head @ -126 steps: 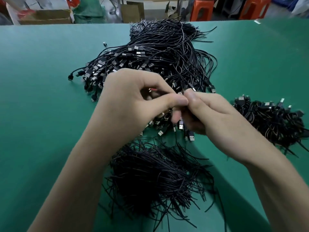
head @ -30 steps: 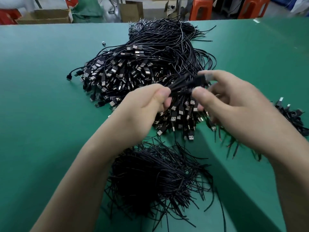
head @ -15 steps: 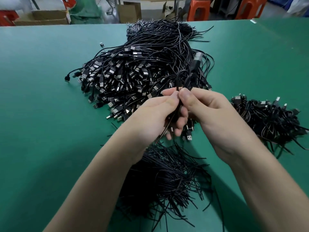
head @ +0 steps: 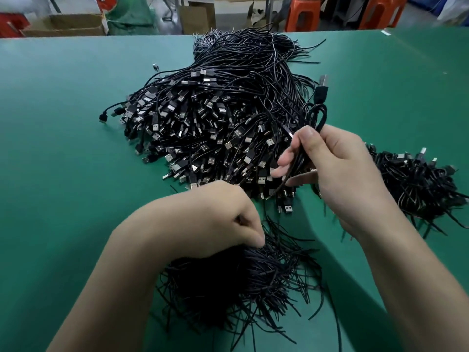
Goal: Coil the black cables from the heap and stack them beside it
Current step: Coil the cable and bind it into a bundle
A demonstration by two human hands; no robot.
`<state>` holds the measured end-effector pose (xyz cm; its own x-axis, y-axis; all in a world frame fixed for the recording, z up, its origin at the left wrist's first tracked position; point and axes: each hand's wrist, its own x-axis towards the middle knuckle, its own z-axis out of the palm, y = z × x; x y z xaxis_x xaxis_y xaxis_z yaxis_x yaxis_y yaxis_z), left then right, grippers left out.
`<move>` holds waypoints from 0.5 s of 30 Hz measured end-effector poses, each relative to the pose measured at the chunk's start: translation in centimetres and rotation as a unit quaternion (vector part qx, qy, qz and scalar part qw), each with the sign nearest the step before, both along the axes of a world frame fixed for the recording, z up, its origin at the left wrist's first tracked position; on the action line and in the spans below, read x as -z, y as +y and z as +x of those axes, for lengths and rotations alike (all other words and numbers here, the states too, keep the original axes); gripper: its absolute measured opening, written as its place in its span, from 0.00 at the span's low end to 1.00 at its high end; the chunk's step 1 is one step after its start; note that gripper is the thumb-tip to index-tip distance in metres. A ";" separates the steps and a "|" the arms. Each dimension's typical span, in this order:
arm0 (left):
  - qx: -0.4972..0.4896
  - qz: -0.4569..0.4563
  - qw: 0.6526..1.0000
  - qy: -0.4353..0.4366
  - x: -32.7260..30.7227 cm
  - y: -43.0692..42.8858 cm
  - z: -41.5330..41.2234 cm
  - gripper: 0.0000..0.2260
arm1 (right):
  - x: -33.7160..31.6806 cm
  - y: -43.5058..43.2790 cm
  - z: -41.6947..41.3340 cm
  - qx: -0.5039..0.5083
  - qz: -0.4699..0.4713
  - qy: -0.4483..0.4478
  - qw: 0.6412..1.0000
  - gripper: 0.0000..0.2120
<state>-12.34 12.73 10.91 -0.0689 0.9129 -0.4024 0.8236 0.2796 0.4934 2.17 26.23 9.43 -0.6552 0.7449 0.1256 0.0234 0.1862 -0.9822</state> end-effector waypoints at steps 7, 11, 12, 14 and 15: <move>-0.016 -0.053 0.996 0.064 1.0 0.7 2.1 0.06 | -0.2 0.3 0.3 -0.013 0.084 -0.054 0.995 0.14; -0.022 -0.056 0.995 0.084 1.2 0.9 2.0 0.08 | 0.0 0.2 0.0 -0.035 0.051 -0.042 0.997 0.13; -0.021 -0.056 0.995 0.083 1.3 0.9 1.9 0.08 | 0.0 0.2 0.0 -0.037 0.051 -0.038 0.997 0.13; -0.018 -0.049 0.995 0.079 1.5 0.9 1.7 0.08 | 0.1 0.3 -0.1 -0.035 0.070 -0.047 0.996 0.13; -0.018 -0.043 0.996 0.076 1.5 0.8 1.6 0.08 | 0.1 0.4 -0.1 -0.033 0.083 -0.057 0.994 0.13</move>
<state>-10.71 13.55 9.45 -0.1666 0.8712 -0.4617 0.8754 0.3462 0.3373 2.11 26.62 9.30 -0.7184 0.6759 0.1645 0.1160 0.3495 -0.9297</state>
